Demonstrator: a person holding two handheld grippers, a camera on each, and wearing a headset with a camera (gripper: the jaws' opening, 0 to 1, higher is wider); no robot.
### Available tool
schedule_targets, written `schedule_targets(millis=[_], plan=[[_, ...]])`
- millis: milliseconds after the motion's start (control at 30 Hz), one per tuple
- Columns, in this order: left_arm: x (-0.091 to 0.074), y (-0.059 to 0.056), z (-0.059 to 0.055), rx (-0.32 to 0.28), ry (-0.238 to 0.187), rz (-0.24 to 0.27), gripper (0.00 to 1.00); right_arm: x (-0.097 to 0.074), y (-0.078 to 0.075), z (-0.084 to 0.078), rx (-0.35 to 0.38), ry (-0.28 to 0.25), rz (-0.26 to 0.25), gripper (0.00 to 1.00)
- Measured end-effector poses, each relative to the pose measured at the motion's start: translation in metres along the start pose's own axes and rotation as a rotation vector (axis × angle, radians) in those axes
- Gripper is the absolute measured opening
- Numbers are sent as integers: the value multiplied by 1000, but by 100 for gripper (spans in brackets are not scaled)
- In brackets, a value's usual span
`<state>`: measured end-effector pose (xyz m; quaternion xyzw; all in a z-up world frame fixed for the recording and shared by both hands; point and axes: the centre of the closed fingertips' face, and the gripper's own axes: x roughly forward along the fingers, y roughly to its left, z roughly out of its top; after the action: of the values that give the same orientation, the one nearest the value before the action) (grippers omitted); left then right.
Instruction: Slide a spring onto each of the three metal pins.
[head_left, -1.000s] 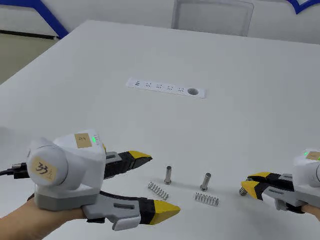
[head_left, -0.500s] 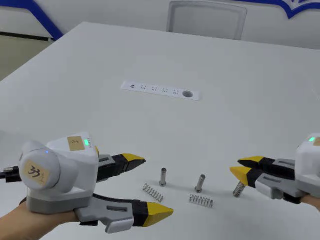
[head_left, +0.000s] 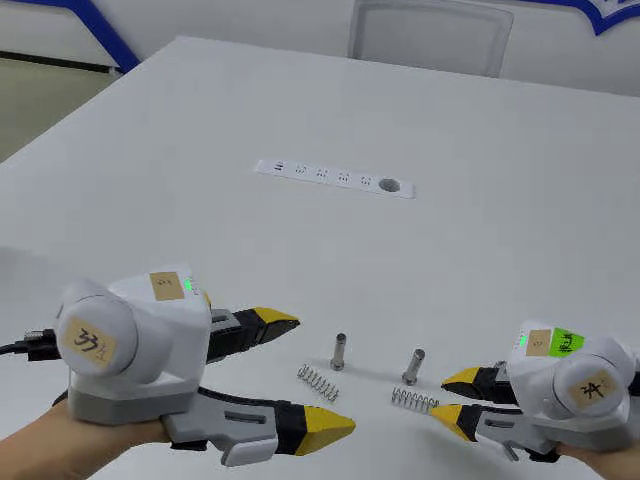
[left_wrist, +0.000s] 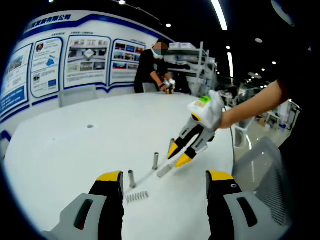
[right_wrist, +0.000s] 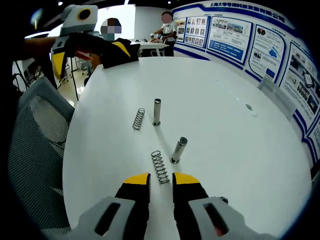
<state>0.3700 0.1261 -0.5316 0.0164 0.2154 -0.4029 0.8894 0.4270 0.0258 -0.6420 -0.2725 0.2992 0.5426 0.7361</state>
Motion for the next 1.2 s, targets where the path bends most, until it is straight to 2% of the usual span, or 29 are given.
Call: schedule_targets(millis=[33,133,333,433,533,667,700,967,1100,1200], plan=[[-1,1,-1,-1,1,3,68,3,-2,-4,-5,22,-7,18],[-4,3,-3,-9,1,9,68,9,-3,-8,-2,43,3,18],[-10,9,-11,-24,18,27,68,16,0,-12,6,67,29,18],[-11,10,-12,-28,21,33,68,17,4,-10,26,54,51,18],[-10,10,-13,-31,27,32,68,20,1,-16,6,88,47,18],[-8,8,-13,-30,31,25,68,20,2,-15,52,78,65,17],[-7,8,-13,-30,33,24,68,20,5,-12,76,64,91,15],[-5,6,-18,-29,46,18,67,22,12,-12,45,83,98,11],[-6,4,-19,-27,49,17,67,21,12,-13,61,99,96,11],[-7,4,-19,-31,45,19,67,17,18,-5,73,70,117,11]])
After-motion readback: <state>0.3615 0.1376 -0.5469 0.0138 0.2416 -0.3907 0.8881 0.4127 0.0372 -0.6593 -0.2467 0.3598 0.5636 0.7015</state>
